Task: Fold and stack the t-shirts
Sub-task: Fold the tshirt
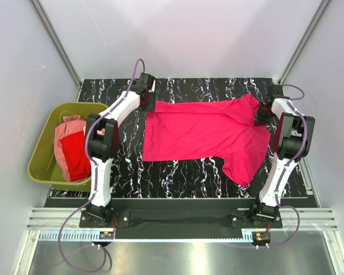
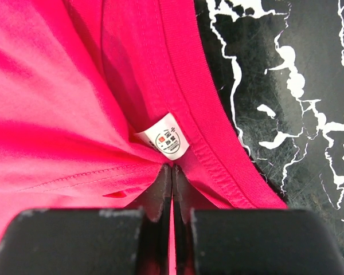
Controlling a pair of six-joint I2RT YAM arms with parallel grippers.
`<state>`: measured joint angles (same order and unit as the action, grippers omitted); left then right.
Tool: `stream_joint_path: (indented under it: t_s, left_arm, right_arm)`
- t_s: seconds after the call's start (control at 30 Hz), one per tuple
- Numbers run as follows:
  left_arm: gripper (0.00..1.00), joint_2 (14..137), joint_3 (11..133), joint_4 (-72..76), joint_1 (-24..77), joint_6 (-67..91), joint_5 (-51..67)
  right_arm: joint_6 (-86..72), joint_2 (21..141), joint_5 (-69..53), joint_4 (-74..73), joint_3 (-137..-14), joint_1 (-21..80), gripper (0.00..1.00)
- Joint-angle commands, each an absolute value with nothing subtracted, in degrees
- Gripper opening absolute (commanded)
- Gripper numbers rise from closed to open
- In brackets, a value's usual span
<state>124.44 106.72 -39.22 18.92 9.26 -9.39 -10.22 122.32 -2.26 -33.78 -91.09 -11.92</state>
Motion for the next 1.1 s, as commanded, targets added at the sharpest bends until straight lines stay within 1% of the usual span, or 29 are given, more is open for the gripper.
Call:
stream_joint_path:
  t_s: [0.0, 0.27, 0.4, 0.57, 0.8, 1.07]
  left_arm:
    - [0.5, 126.6, 110.2, -36.1, 18.9, 4.4, -8.3]
    - [0.5, 128.8, 110.0, -33.7, 19.8, 0.4, -8.7]
    - [0.5, 130.9, 112.1, -33.8, 21.9, -4.4, -14.1]
    - [0.49, 133.4, 115.0, -34.1, 22.2, -4.2, -18.3]
    - [0.47, 134.0, 115.0, -33.4, 22.2, -4.3, -18.9]
    - [0.49, 133.8, 113.9, -32.6, 22.2, -5.5, -22.4]
  right_arm:
    - [-9.7, 118.4, -2.7, -35.2, -91.9, -11.8, 0.0]
    - [-11.1, 116.7, -5.7, -35.0, -92.3, -11.8, 0.0]
    - [-11.2, 115.9, -6.1, -35.0, -92.2, -11.8, 0.0]
    - [-11.4, 114.7, -6.6, -34.7, -91.9, -11.8, 0.0]
    - [-11.2, 114.0, -6.4, -34.6, -92.3, -11.8, 0.0]
    - [-11.3, 114.0, -6.8, -34.8, -92.5, -11.8, 0.0]
